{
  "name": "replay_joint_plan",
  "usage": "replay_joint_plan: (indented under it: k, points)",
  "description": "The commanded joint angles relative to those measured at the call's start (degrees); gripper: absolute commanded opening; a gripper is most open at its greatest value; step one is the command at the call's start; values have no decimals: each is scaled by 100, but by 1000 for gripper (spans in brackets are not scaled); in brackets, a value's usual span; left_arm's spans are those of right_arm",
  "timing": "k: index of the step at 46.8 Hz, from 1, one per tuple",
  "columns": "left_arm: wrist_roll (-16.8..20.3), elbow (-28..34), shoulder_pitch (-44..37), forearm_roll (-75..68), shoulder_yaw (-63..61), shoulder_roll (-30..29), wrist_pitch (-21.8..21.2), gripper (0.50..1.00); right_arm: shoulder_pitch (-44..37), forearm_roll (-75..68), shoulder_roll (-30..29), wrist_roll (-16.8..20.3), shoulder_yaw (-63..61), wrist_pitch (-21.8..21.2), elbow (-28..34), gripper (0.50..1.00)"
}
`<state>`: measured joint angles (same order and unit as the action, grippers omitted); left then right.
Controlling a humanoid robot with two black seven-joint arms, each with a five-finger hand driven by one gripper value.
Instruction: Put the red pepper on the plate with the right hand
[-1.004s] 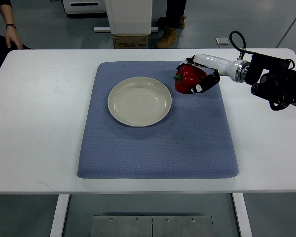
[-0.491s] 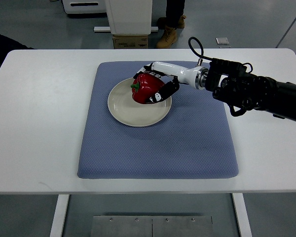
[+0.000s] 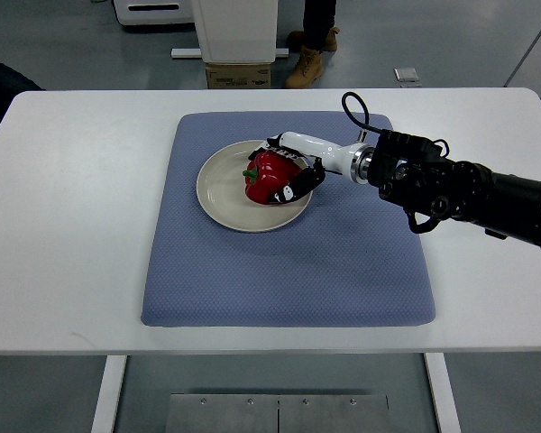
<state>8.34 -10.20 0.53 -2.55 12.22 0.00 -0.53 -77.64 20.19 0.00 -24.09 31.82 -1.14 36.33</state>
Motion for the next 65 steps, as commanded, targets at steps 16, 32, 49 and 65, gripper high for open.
replay_joint_plan:
  k: [16, 32, 49, 65]
  points:
    - [1, 0, 0, 0, 0, 0, 0, 1000, 82, 2, 0, -8, -966, 17, -389, 1000]
    - [1, 0, 0, 0, 0, 0, 0, 1000, 627, -6, 712, -122, -1556, 244, -601, 1000]
    - [1, 0, 0, 0, 0, 0, 0, 1000, 2058, -2062, 1538, 282, -4560, -396, -609, 1000]
    - [-8, 0, 0, 0, 0, 0, 0, 1000, 2991, -2731, 1714, 590, -5845, -422, -609, 1000]
